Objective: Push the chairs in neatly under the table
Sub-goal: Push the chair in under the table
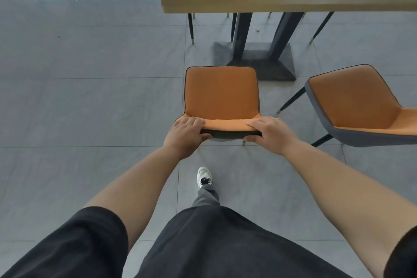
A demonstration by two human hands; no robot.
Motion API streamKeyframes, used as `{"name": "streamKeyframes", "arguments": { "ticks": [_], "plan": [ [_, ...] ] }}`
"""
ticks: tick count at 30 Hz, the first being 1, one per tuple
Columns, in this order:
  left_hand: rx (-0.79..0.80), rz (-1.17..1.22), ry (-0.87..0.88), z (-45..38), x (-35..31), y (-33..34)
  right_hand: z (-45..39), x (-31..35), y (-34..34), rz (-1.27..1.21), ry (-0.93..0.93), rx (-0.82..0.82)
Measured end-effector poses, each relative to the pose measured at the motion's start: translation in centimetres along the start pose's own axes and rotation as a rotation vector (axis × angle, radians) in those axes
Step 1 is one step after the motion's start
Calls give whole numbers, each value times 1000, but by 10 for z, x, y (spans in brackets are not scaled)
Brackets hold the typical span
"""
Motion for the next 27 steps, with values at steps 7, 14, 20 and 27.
{"name": "streamKeyframes", "arguments": {
  "ticks": [7, 14, 20, 27],
  "plan": [
    [1, 22, -5, -85, 26, -18, -86, -25, -27, -9, 26, 24],
    [56, 9, 1, -147, 60, -37, -148, -31, -38, -24, 53, -15],
    [66, 9, -3, -178, 76, -45, -179, -31, -46, -31, 69, 5],
    [56, -12, -2, -191, 86, -48, -194, -31, -50, -20, 38, 9]
  ]
}}
Point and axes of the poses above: each hand's wrist, its own z-axis away from the middle knuckle, its own y-axis out of the palm, x = y × z, the point moved 2 cm from there along -z, towards the middle knuckle, and after that the axes turned 7 degrees about -x, right-handed, at the moved point
